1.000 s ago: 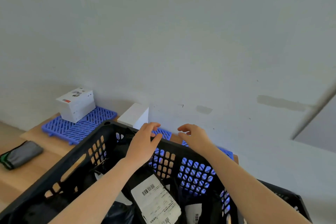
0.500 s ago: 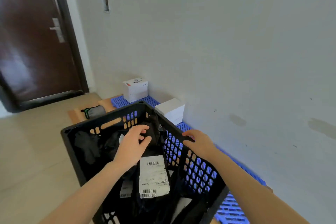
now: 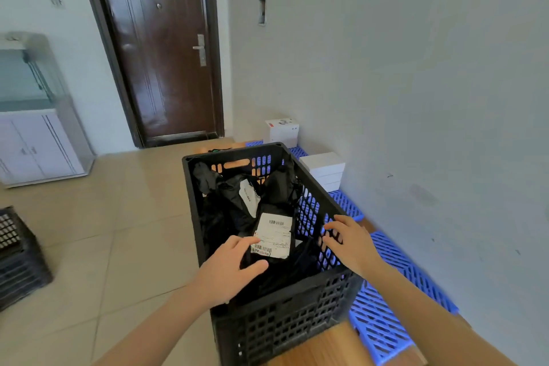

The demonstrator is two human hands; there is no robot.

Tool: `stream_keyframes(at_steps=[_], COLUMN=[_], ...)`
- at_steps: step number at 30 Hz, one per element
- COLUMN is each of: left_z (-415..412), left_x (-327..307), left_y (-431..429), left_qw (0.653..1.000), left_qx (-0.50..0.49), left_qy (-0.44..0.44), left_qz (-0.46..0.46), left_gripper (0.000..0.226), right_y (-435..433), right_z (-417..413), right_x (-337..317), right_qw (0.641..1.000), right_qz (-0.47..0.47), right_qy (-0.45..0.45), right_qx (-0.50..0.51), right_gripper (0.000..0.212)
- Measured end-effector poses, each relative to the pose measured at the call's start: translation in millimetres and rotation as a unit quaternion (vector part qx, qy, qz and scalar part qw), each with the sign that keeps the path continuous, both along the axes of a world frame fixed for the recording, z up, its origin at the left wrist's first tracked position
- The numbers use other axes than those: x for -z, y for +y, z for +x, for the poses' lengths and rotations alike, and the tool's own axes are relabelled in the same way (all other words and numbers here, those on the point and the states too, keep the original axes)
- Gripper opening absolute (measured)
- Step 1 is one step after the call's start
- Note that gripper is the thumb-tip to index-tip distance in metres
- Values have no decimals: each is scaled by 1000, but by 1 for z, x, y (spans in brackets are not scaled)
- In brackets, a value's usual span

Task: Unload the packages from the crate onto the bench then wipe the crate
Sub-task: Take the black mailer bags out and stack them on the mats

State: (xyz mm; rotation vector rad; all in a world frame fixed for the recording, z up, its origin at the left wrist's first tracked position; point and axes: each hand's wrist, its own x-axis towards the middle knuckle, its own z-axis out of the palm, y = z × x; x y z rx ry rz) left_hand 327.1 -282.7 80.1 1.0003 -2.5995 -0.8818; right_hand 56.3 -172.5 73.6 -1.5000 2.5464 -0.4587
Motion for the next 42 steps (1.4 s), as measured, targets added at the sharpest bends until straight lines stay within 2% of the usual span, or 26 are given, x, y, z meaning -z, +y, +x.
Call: stream_keyframes(at_steps=[4, 8, 10, 12, 14, 23, 28, 31, 33, 40, 42], left_z=[5, 9, 11, 12, 10, -1, -11, -16, -19, -31, -35], left_x=[-1, 12, 20, 23, 26, 26, 25, 19, 17, 12, 13], left_y=[33, 55, 58, 58, 55, 14, -21, -41, -58, -113, -129], left_qw=[998, 980, 967, 964, 965, 964, 953, 953, 950, 955, 954], left_qx=[1, 2, -13, -31, -42, -51, -70, -78, -78, -86, -85], left_qy=[-54, -128, -147, -164, -160, -174, -193, -201, -195, -203, -204], left_qz=[-40, -154, -207, -205, -202, -197, -223, -211, -232, -201, -202], left_gripper=[61, 84, 87, 76, 68, 72, 75, 86, 99, 105, 106], right_y=[23, 39, 43, 42, 38, -4, -39, -63, -80, -137, -152], right_z=[6, 23, 31, 31, 30, 24, 19, 13, 10, -1, -4], right_x=[7, 9, 11, 15, 16, 15, 16, 15, 14, 16, 16], right_qw=[999, 996, 994, 993, 993, 994, 993, 992, 992, 993, 993], right_qz=[4, 26, 28, 18, 13, 3, -4, 13, 14, 17, 14], right_qy=[38, 68, 92, 108, 111, 110, 113, 122, 121, 118, 113], right_qx=[-35, -46, -44, -35, -25, -24, -26, -26, -22, -26, -28], right_gripper=[39, 46, 76, 108, 121, 120, 95, 116, 121, 118, 108])
